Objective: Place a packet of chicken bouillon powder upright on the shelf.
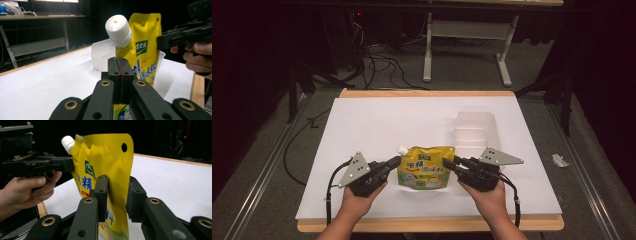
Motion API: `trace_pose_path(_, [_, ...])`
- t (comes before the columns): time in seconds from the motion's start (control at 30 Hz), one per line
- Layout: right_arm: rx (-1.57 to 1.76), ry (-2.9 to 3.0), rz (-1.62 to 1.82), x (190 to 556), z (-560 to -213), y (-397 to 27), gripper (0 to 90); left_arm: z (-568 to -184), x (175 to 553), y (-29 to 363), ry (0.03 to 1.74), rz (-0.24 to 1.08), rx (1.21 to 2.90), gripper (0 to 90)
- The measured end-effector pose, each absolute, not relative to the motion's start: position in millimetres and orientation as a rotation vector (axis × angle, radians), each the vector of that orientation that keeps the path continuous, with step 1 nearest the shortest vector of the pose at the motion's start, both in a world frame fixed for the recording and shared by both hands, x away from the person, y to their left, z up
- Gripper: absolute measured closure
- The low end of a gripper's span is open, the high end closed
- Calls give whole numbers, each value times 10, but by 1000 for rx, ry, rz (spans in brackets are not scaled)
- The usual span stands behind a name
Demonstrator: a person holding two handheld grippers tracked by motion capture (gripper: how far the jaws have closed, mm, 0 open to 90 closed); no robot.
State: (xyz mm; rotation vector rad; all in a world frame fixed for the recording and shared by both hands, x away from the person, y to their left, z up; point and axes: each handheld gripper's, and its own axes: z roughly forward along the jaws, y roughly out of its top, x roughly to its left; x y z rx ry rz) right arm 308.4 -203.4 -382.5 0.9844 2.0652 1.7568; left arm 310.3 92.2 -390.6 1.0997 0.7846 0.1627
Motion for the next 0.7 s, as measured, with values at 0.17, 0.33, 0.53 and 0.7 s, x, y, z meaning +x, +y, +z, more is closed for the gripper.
trace_pose_path(0.17, [962, 2077, 1730, 3035, -3825, -2016, 749, -3969, 3130, 881, 794, 171, 1123, 900])
trace_pose_path(0.33, [933, 2109, 1713, 2990, -3848, -1967, 743, -4013, 3147, 877, 794, 179, 1140, 900])
trace_pose_path(0.53, [917, 2123, 1715, 2960, -3856, -1952, 648, -4022, 3134, 883, 784, 182, 1139, 900])
trace_pose_path(0.7, [920, 2217, 1722, 3022, -3922, -1921, 526, -4028, 3121, 894, 773, 183, 1142, 900])
